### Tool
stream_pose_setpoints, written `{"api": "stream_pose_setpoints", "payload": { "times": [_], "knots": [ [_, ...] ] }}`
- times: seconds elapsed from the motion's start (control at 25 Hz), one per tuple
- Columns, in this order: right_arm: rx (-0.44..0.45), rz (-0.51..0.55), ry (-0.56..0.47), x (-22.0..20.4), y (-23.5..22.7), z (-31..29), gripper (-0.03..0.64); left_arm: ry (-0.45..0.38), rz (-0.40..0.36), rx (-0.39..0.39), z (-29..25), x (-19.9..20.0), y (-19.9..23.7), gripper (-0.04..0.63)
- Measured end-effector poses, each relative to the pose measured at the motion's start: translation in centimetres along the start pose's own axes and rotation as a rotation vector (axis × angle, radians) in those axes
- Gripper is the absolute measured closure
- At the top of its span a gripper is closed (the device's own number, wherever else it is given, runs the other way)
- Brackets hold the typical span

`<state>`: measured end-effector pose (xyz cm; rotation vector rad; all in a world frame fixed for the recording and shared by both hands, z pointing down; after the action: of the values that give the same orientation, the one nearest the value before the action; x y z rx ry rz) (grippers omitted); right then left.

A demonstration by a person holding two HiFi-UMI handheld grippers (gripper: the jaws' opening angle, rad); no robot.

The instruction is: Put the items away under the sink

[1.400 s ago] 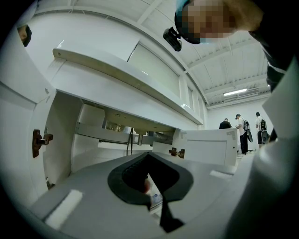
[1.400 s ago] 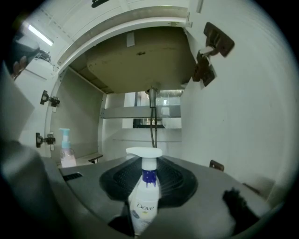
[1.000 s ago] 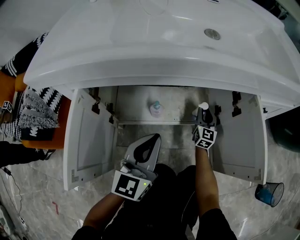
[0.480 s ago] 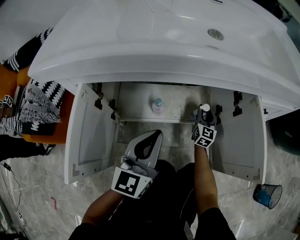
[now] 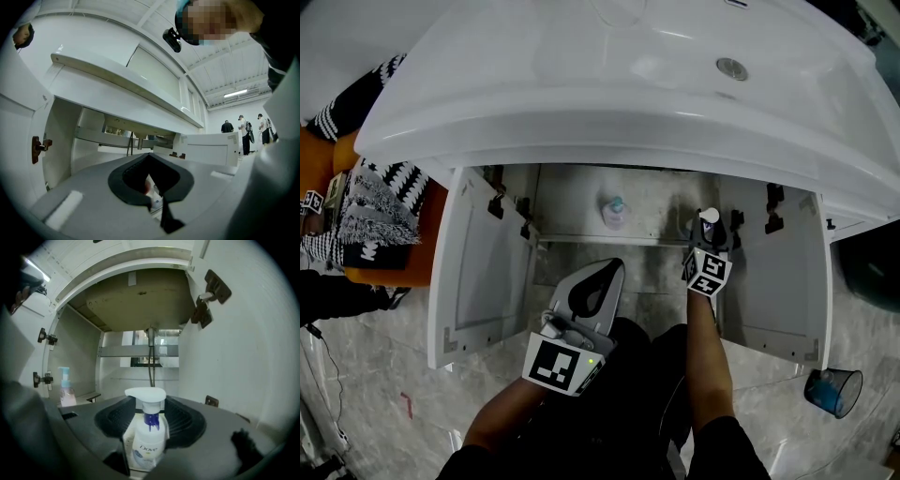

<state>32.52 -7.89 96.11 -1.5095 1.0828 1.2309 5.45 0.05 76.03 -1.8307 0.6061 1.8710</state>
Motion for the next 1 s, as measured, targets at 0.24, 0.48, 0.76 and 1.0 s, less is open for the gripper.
{"api": "stream_pose_setpoints", "payload": {
  "times": [0.24,0.48,0.76,1.0],
  "knots": [
    [0.007,-0.005,0.015,-0.1,-0.2,0.3,0.403,-0.007,0.002,-0.005,-0.5,0.5,-0.1,0.588],
    [0.019,0.016,0.021,0.0,0.0,0.7,0.4,-0.008,0.008,-0.015,-1.1,0.4,-0.5,0.588],
    [0.017,0.02,0.022,0.1,0.3,1.5,0.394,-0.011,0.014,-0.017,-1.6,0.4,-0.4,0.588],
    [0.002,0.021,0.029,0.2,0.1,2.0,0.394,-0.014,0.019,-0.028,-2.1,0.7,-0.8,0.588]
  ]
}}
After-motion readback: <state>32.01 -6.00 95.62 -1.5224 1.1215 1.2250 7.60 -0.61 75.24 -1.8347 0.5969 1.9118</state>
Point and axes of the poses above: the fingertips, and each gripper's own axes: z backward along the fingers, y to its left, x out of its top, the point moved 3 cm from there along z, backward along the fingers, and after that the axes turned 8 degrees about -z, right-handed, at the moved point
